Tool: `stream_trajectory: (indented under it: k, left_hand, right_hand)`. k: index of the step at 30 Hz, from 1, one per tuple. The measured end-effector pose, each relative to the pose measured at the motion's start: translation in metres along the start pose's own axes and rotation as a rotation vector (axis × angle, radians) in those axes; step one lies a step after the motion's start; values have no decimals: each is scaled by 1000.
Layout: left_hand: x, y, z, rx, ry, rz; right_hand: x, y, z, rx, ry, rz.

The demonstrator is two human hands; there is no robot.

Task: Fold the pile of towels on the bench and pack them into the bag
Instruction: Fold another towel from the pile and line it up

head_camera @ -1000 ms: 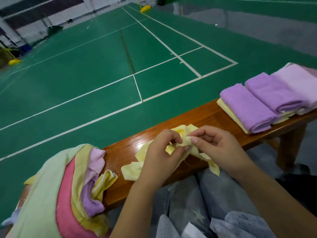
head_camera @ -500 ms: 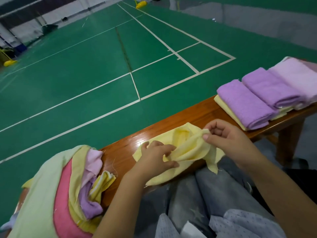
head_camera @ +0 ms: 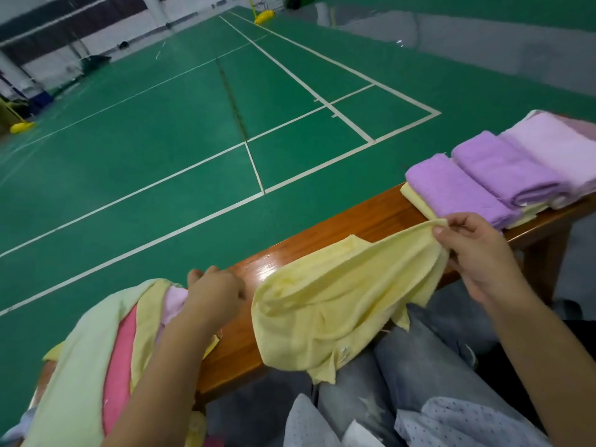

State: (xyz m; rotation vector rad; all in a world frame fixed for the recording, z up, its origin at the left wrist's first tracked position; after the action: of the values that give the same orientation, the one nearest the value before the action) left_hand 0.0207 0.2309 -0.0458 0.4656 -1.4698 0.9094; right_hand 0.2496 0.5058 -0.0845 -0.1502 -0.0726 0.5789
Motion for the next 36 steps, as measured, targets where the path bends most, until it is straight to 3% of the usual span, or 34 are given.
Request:
stream_trajectory:
  k: [3,8,12,17,22,28,36]
  left_hand:
    - [-27,-2,3,-48,-159,74]
    - [-38,11,-36,-119,-528,-98]
    - [-56,17,-87,-292,-454,-7]
    - [-73,34,-60,-32,-537,-21]
    - [-65,26,-28,123,-1070,-12]
    - [-38,12,11,132,-1490,-5]
    - [29,23,53,158,-1385,-263]
  right_hand:
    - [9,5,-4,17,-62,-11]
    - [-1,2,-25,-30,-330,135]
    - [2,-2,-24,2,-357,145]
    - [16,1,-25,-2,-341,93]
    - [17,5,-32,-21,-320,83]
    - [11,10,-29,-11,-315,108]
    - [-20,41,54,185,-338,43]
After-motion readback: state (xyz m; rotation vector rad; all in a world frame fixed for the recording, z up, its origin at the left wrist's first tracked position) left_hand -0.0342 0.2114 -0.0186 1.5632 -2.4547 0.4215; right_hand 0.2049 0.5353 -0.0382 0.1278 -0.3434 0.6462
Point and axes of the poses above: each hand's wrist, its own y-axis towards the middle knuckle, its own x-axis out of the back of the hand, z = x × y, the point moved 5 cm from there along y, towards the middle knuckle, and after that the axes turned 14 degrees about -y, right-handed, at the moved point
